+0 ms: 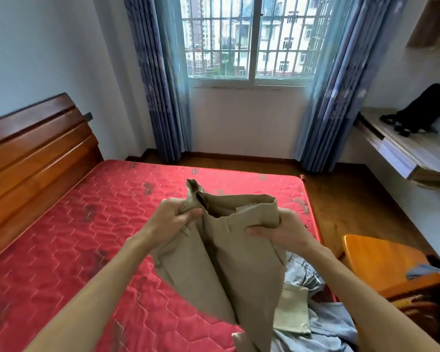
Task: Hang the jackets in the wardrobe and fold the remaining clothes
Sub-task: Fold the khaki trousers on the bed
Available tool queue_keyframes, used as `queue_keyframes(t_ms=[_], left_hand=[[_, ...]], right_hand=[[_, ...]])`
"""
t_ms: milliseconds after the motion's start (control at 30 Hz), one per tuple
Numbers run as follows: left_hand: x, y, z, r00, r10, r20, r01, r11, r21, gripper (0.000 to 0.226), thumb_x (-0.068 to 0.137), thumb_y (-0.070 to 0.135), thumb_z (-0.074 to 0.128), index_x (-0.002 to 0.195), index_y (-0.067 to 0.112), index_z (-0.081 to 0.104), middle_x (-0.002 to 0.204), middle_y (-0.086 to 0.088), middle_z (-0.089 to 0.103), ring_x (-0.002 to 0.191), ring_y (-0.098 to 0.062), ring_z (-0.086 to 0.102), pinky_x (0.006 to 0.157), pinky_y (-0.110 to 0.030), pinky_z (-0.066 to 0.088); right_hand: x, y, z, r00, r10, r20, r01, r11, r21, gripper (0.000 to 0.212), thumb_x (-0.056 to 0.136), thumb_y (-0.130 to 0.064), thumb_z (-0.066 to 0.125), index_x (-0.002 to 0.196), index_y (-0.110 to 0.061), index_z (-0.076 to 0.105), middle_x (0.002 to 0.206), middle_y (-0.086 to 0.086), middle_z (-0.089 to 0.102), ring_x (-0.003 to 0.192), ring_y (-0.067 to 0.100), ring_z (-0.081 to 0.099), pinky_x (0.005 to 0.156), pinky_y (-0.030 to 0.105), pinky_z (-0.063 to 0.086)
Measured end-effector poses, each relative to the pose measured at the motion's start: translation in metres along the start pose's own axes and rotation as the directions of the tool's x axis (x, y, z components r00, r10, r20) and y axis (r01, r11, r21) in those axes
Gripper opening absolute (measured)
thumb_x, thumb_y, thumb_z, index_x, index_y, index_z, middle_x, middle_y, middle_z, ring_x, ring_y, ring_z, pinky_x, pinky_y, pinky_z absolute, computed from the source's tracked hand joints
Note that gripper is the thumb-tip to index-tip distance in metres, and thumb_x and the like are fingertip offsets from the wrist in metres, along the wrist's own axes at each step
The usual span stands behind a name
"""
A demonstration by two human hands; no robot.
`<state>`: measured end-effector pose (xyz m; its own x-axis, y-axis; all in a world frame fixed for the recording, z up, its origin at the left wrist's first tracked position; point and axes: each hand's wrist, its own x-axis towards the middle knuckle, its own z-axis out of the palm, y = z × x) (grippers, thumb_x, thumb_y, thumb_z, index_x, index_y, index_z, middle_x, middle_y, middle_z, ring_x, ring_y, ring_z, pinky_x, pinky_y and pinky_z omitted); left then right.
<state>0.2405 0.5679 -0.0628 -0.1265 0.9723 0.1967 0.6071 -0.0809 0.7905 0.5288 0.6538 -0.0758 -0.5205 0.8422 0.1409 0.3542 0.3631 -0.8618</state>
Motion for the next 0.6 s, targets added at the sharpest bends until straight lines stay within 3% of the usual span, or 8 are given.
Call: queue_keyframes(t_ms=[100,167,267,400,467,533,600], left_hand=[[-0.003,0.008,-0.007,0.994,-0.053,-0.093,0.056,0.998,0.037,0.059,0.088,0.023,0.076,0.049,0.024,0.031,0.051,0.011,0.037,0.049,-0.007,0.034,0.051,-0.031,0.033],[-0.005,0.010,-0.019,0.985,-0.119,-0.125,0.128,0.990,0.063,0.059,0.086,0.027,0.077,0.046,0.019,0.035,0.050,0.008,0.042,0.049,-0.010,0.039,0.053,-0.038,0.040],[-0.009,0.012,-0.046,0.962,-0.247,-0.114,0.261,0.957,0.127,0.048,0.083,0.036,0.077,0.062,-0.002,0.057,0.061,-0.005,0.061,0.059,-0.014,0.055,0.067,-0.049,0.052],[-0.008,0.036,-0.066,0.935,-0.346,-0.074,0.351,0.934,0.067,0.034,0.067,0.037,0.080,0.082,0.007,0.075,0.084,-0.010,0.077,0.076,-0.020,0.069,0.075,-0.044,0.056],[-0.004,0.055,-0.061,0.924,-0.381,-0.042,0.382,0.924,0.025,0.027,0.073,0.026,0.078,0.076,0.001,0.070,0.076,-0.014,0.073,0.064,-0.017,0.065,0.061,-0.038,0.055],[0.001,0.075,-0.049,0.907,-0.421,-0.015,0.418,0.904,-0.091,0.016,0.086,0.006,0.069,0.072,0.004,0.062,0.067,-0.011,0.064,0.049,-0.010,0.060,0.044,-0.025,0.049],[0.006,0.095,-0.038,0.902,-0.432,0.010,0.413,0.854,-0.316,0.018,0.091,-0.007,0.058,0.079,0.006,0.061,0.072,-0.010,0.065,0.049,-0.009,0.065,0.045,-0.023,0.054]], right_hand=[[0.008,-0.005,0.018,0.993,-0.069,-0.092,0.067,0.997,-0.030,0.015,0.073,-0.025,0.088,0.084,-0.021,0.078,0.081,-0.008,0.077,0.075,0.004,0.071,0.067,0.029,0.057],[0.015,-0.008,0.019,0.984,-0.070,-0.162,0.065,0.997,-0.038,0.015,0.076,-0.024,0.086,0.076,-0.013,0.077,0.076,0.004,0.075,0.065,0.006,0.063,0.065,0.039,0.057],[0.032,-0.014,0.002,0.947,-0.031,-0.321,0.009,0.997,-0.071,0.027,0.078,-0.027,0.082,0.067,-0.005,0.071,0.070,0.015,0.071,0.060,0.017,0.060,0.066,0.047,0.054],[0.039,-0.030,-0.012,0.898,-0.046,-0.437,0.015,0.997,-0.074,0.033,0.077,-0.031,0.077,0.065,-0.002,0.068,0.066,0.013,0.068,0.067,0.033,0.065,0.067,0.049,0.054],[0.033,-0.049,0.000,0.890,-0.119,-0.439,0.073,0.990,-0.121,0.034,0.079,-0.021,0.076,0.057,-0.003,0.059,0.056,0.012,0.062,0.058,0.033,0.058,0.063,0.050,0.050],[0.024,-0.070,0.015,0.879,-0.210,-0.427,0.164,0.976,-0.143,0.038,0.080,-0.014,0.073,0.052,-0.009,0.049,0.049,0.005,0.051,0.050,0.022,0.042,0.056,0.047,0.044],[0.017,-0.085,0.027,0.864,-0.300,-0.403,0.267,0.954,-0.138,0.030,0.083,-0.011,0.070,0.056,-0.009,0.055,0.053,0.001,0.053,0.051,0.015,0.041,0.053,0.042,0.041]])
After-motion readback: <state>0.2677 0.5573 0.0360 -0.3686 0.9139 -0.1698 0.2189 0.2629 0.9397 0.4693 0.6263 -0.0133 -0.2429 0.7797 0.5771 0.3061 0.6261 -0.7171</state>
